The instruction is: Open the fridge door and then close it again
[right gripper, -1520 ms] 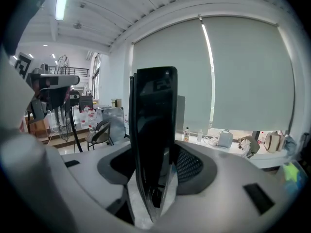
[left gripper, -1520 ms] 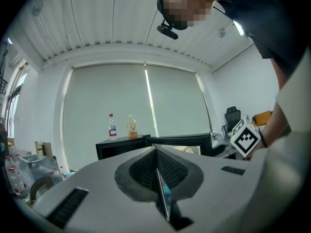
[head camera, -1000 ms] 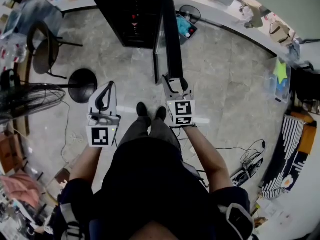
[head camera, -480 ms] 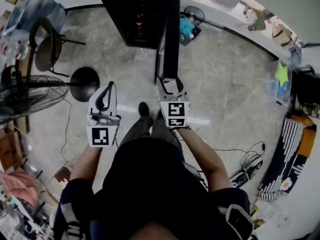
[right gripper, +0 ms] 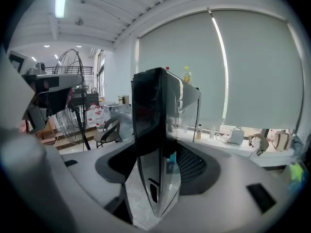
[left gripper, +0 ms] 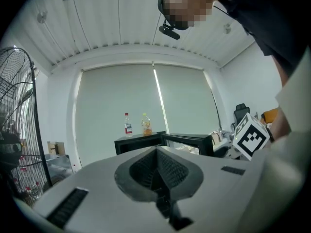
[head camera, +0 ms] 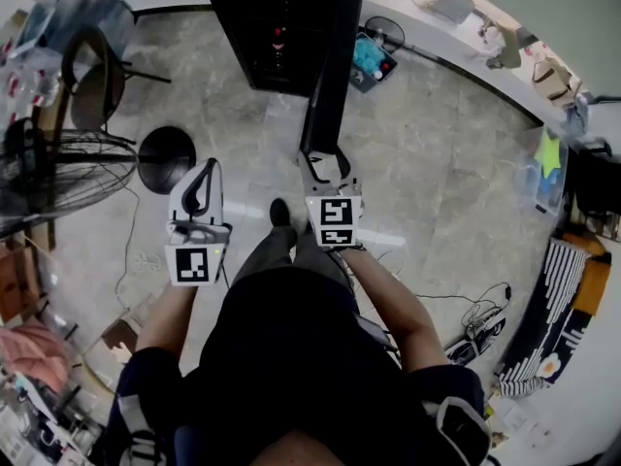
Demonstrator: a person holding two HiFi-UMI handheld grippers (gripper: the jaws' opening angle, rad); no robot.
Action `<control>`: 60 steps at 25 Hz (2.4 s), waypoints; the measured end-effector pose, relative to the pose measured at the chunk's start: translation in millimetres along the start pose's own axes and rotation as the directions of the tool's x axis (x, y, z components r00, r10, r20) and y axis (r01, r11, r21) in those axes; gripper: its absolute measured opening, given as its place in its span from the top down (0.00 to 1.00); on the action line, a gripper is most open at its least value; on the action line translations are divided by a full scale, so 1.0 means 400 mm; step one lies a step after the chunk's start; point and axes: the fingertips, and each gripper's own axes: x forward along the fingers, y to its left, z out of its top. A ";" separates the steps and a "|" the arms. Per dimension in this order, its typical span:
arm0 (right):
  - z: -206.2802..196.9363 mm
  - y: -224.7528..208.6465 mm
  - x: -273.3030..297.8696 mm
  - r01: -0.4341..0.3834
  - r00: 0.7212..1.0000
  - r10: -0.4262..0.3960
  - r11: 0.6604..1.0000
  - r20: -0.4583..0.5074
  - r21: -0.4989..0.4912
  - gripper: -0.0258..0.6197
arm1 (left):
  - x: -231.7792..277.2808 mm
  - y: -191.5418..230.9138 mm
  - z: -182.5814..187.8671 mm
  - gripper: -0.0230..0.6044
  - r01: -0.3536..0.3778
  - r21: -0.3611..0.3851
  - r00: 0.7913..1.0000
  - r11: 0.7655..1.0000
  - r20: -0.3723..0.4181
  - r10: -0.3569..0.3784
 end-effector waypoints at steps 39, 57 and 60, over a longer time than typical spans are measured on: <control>0.152 -0.122 -0.127 -0.378 0.892 0.445 0.650 -0.072 -0.659 0.53 | -0.024 -0.035 0.013 0.93 -0.107 0.030 0.994 0.994 -0.034 0.108; 0.195 -0.080 -0.077 -0.256 0.792 0.574 0.006 -0.206 -0.967 0.48 | -0.065 -0.024 0.014 0.93 -0.232 0.038 0.971 0.972 -0.058 0.234; 0.181 -0.079 -0.071 -0.245 0.779 0.570 -0.107 -0.261 -0.964 0.47 | -0.074 -0.015 0.012 0.93 -0.249 0.038 0.966 0.968 -0.057 0.250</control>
